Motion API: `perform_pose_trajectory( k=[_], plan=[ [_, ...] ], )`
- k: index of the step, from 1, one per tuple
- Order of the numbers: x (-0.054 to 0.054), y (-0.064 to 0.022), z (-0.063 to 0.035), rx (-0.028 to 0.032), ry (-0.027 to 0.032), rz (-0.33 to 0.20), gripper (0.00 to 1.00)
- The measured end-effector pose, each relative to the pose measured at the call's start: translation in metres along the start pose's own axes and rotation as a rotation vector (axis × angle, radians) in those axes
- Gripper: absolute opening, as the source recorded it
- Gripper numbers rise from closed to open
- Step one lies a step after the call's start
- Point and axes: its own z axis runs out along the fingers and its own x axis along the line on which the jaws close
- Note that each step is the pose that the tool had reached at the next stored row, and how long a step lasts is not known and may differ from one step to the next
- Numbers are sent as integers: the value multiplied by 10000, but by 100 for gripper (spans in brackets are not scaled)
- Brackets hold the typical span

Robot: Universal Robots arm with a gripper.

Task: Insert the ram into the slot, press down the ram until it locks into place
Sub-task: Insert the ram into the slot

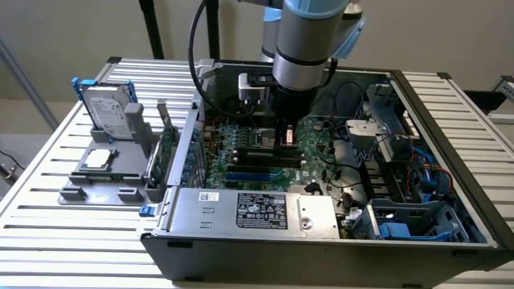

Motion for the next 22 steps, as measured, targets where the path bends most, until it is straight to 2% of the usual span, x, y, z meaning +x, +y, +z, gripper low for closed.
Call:
perform_pose_trajectory(
  k=[22],
  plan=[
    [-28, -4, 92, 0, -32, -4, 13]
  ],
)
